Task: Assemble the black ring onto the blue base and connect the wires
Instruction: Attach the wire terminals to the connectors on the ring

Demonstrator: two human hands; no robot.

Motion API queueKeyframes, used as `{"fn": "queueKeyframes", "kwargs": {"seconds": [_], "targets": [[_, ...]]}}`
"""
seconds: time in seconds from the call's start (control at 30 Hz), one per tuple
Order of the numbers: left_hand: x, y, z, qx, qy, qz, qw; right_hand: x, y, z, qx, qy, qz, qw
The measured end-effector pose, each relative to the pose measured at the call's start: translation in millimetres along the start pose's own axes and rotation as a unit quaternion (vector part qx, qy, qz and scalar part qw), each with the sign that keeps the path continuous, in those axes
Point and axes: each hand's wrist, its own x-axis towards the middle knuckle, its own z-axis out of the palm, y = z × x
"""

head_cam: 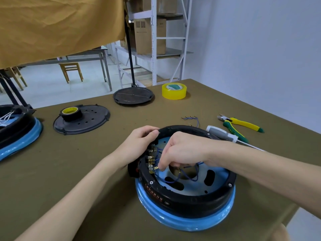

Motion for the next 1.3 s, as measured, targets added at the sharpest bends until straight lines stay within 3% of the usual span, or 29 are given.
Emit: {"fn": "queueKeyframes", "kwargs": {"seconds": [0.57, 1.3], "targets": [[-2.4, -2.0, 1.7, -0.005, 0.004, -0.021, 1.0, -4.8, 14.7, 25.2, 0.036, 0.106, 0.008, 0.994], [-4.4, -1.4, 2.2, -0.013, 0.009, -0.022, 1.0, -5.0, 9.0, 25.8, 0.04, 0.094, 0.018, 0.995]]}}
